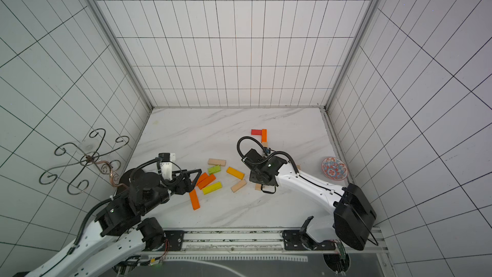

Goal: Assemble a giraffe with building blocks
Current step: Pick up the building block from the center of the board, then assemble the building block at the center of the board.

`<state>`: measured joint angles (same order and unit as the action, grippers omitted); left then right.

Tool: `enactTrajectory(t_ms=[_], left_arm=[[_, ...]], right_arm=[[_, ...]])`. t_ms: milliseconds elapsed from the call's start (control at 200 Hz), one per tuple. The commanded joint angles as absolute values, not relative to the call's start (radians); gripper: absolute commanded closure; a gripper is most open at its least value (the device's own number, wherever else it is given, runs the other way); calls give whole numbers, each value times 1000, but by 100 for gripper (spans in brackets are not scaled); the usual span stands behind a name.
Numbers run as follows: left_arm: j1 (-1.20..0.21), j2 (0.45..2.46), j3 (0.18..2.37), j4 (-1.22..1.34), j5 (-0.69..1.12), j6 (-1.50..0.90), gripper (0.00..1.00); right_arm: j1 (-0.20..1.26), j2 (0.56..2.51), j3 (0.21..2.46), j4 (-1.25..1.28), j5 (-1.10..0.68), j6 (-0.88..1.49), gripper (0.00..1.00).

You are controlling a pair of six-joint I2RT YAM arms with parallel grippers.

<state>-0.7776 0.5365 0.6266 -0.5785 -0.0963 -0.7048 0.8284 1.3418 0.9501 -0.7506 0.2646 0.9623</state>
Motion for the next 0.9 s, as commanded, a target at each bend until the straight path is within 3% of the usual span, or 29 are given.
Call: enactTrajectory(t_ms=[0,265,360,505,895], left_arm=[[-779,623,622,-439,18,-697,11],[-794,791,610,-301,107,-681,11],[-794,824,604,-259,138,-664,10],[-790,854,616,-239,155,-616,11],[-641,774,651,-316,367,-548,9]], right_arm=[[753,1293,849,-748,257,889,69],[591,1236,848,-737,212,757,71],[550,1219,897,-743,172,645,87],[505,1175,1006,-774,183,520,99],[322,1294,1356,-1015,294,103,100]])
